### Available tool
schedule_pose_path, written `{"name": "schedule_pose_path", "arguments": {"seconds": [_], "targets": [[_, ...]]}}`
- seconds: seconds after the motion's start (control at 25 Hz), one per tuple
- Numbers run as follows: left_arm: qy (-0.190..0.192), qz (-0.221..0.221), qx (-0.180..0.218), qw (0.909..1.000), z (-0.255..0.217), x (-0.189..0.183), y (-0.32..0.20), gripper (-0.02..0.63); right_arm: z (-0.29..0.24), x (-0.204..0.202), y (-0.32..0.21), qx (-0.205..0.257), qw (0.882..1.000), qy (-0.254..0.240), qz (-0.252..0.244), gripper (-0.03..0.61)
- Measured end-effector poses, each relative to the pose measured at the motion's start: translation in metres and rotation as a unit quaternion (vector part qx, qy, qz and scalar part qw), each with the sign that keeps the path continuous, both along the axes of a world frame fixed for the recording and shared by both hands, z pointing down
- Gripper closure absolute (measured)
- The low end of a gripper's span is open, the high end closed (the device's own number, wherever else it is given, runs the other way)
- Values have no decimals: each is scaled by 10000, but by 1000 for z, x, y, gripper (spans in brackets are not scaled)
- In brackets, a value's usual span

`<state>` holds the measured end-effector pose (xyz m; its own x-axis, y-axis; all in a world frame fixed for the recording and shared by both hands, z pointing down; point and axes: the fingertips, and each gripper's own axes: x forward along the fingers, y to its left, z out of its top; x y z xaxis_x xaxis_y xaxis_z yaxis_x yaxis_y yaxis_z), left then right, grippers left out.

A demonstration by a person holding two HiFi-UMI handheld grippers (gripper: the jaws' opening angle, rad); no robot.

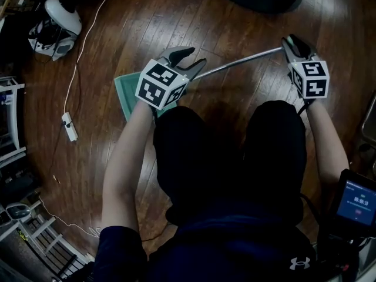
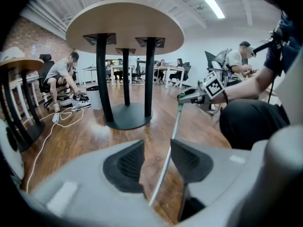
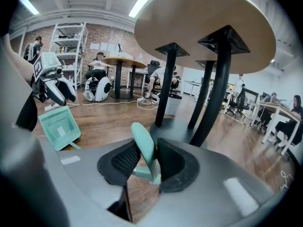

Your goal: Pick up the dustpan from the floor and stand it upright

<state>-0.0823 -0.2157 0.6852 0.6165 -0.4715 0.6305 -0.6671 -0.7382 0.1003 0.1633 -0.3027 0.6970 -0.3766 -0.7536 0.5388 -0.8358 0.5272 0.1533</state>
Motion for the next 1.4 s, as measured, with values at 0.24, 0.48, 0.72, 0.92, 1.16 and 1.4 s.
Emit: {"name": "schedule_pose_path", "arguments": {"seconds": [0.24,0.48,0.72,0.92,1.16,1.4], "targets": [[-68,326,76,9994,-3,21,-14,439,-26,-21,-12,342,9991,151,-198,466],[-87,667,233,9975,-17,44,-28,437,-73,-45,-21,911,9927,484,-620,471],[-233,985,472,9937,-30,69,-41,437,-118,-75,-23,1596,9753,970,-1175,482],[-60,1033,602,9928,-43,99,-48,437,-151,-95,-19,1970,9657,1025,-1343,482],[-63,970,794,9921,-37,113,-54,419,-181,-125,-2,2425,9480,1153,-1708,485],[-48,857,753,9935,-34,109,-61,422,-201,-142,1,2670,9376,1156,-1906,482]]}}
